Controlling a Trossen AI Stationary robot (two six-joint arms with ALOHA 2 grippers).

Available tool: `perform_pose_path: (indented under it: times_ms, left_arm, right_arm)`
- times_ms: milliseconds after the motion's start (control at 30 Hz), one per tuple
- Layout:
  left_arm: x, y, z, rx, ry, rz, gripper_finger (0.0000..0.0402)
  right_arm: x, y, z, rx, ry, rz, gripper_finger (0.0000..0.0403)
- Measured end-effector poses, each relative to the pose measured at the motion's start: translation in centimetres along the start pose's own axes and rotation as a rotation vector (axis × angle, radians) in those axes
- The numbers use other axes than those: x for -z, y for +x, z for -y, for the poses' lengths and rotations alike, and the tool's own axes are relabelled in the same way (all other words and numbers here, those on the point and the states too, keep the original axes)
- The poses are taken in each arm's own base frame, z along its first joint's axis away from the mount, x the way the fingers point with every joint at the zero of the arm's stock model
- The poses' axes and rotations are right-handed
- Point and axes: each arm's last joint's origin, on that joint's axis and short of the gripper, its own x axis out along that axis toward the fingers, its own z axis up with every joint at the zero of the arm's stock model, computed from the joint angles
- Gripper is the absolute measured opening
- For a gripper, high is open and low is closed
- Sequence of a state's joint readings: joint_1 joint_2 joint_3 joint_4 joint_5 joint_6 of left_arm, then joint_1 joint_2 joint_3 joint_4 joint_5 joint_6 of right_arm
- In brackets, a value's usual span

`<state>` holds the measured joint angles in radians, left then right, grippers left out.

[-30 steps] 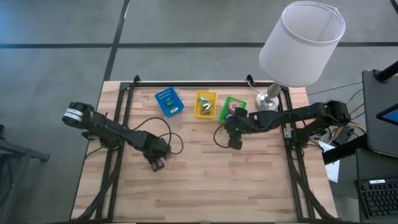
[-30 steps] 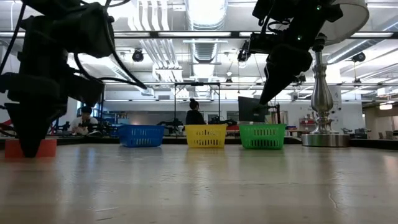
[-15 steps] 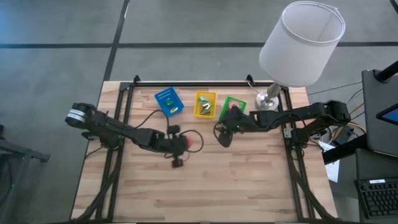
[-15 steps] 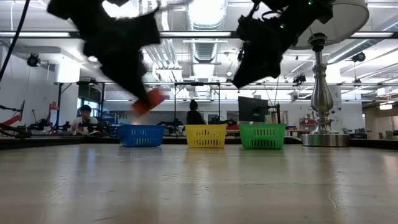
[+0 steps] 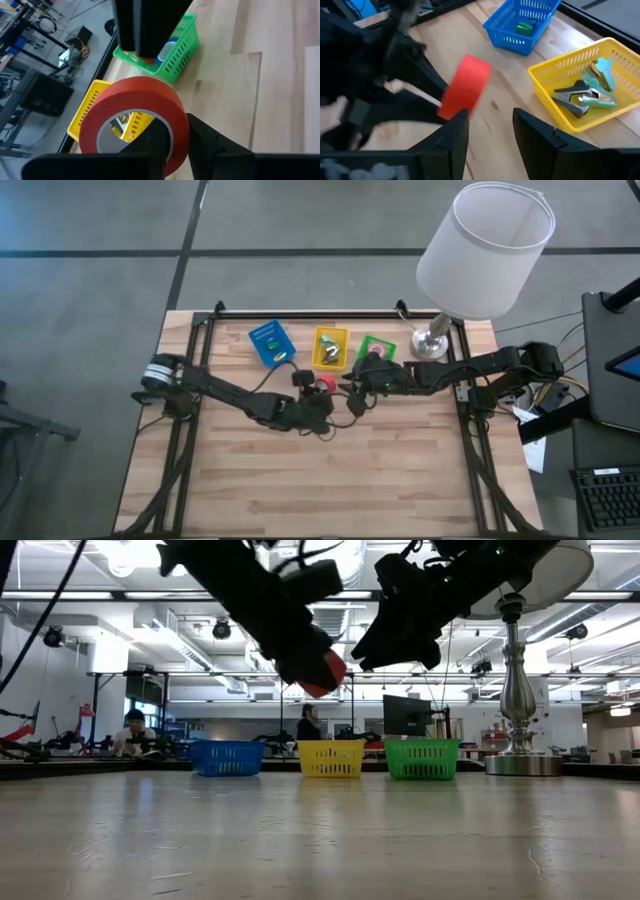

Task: Pick and place Stapler, Stapler remover, tape
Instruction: Put the red tape into the green bin

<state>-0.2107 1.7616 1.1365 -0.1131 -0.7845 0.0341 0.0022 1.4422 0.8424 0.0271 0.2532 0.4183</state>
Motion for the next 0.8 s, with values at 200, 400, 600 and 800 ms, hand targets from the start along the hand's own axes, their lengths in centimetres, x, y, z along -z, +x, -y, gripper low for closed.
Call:
perform_pose_path:
  times_ms: [200, 400, 600, 800]
  left_arm:
    - [-1.5, 1.7, 1.0, -0.029, 0.021, 0.001, 0.0053]
    - [-3.1, 2.1, 1.2, -0.082, 0.011, 0.02, 0.0053]
    - [-3.4, 2.1, 1.1, -0.091, -0.006, 0.033, 0.0053]
    - [-3.4, 2.2, 1.0, -0.098, -0.016, 0.036, 0.0055]
  right_arm:
    - [0.0, 0.0, -0.2, -0.048, -0.001, -0.015, 0.016]
    - [0.0, 0.0, -0.1, -0.042, -0.022, -0.009, 0.0167]
    - [0.0, 0.0, -0.1, -0.038, -0.023, -0.007, 0.0165]
    - [0.0, 0.0, 0.0, 0.016, -0.019, 0.019, 0.0138]
